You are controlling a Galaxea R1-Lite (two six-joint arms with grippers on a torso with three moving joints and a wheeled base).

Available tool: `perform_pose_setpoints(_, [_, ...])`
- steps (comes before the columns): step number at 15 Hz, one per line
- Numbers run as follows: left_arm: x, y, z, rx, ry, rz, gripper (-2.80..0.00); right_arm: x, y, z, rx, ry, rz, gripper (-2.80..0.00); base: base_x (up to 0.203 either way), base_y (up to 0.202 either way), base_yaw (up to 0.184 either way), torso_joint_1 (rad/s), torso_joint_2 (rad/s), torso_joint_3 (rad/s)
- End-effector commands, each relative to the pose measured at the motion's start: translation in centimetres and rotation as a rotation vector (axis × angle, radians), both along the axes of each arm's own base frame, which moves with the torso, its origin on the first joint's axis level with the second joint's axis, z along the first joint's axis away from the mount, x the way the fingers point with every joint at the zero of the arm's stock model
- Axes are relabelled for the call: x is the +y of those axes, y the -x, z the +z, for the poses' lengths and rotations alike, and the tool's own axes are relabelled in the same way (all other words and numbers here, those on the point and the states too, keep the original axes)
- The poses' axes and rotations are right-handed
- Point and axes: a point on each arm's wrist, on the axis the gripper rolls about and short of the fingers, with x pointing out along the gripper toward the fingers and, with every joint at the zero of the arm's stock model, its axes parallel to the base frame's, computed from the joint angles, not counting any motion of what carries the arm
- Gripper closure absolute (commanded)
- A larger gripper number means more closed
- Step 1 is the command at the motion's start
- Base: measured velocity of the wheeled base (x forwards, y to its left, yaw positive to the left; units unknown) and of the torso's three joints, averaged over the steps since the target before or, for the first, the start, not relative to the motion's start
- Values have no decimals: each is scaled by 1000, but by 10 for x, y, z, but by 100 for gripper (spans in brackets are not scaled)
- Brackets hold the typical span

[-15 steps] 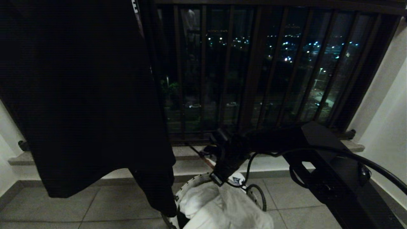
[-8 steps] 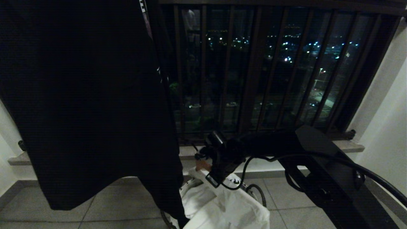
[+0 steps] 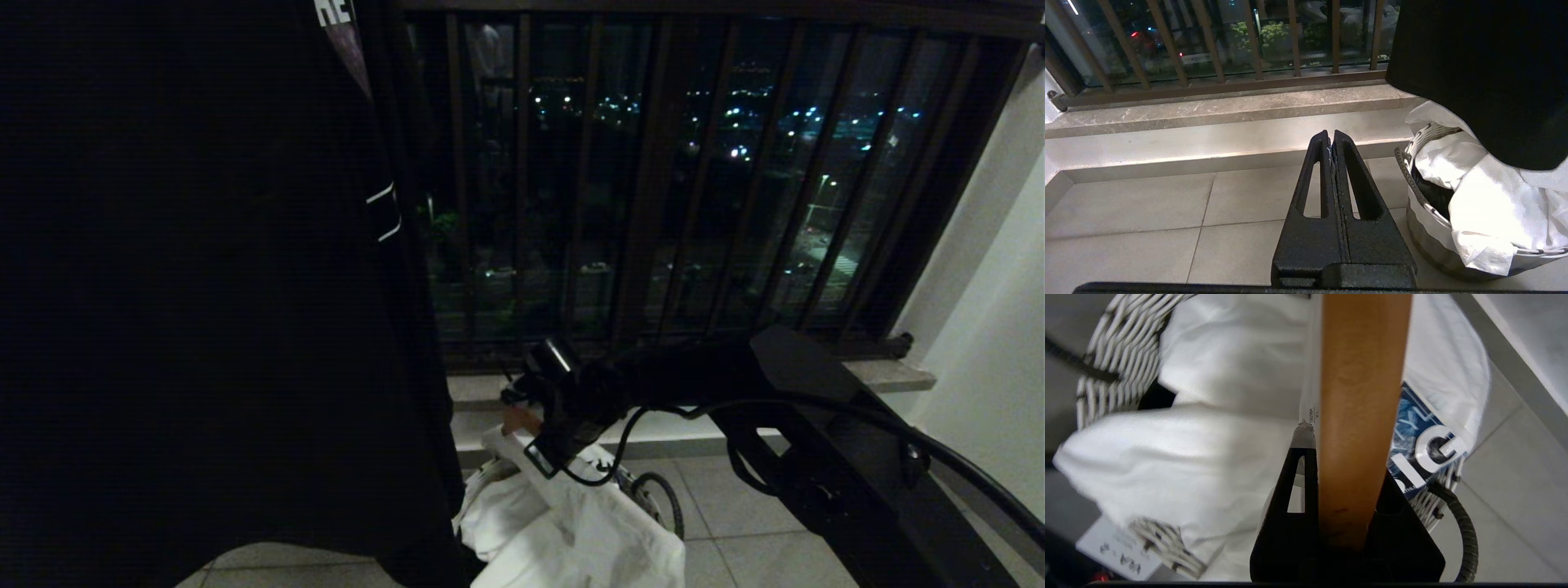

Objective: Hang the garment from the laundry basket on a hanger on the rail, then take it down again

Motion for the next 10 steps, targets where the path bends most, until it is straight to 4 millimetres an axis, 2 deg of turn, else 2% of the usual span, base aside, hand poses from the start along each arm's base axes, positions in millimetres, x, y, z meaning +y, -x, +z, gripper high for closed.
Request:
perform_pose_setpoints(1, [0,0,-1,2,0,0,0,-1,-1,-2,-28,14,-47,0,0,0,0,0,0,0])
perform_pose_setpoints(4, [0,0,0,1,0,0,0,1,-3,-10,-109,63,-169,0,0,0,0,0,0,0])
perform_pose_setpoints(7, [0,0,-1,2,0,0,0,1,-2,-12,-123,60,-194,0,0,0,0,0,0,0])
perform_pose_setpoints(10, [0,0,-1,2,0,0,0,9,1,-15,-218,102,-238,0,0,0,0,0,0,0])
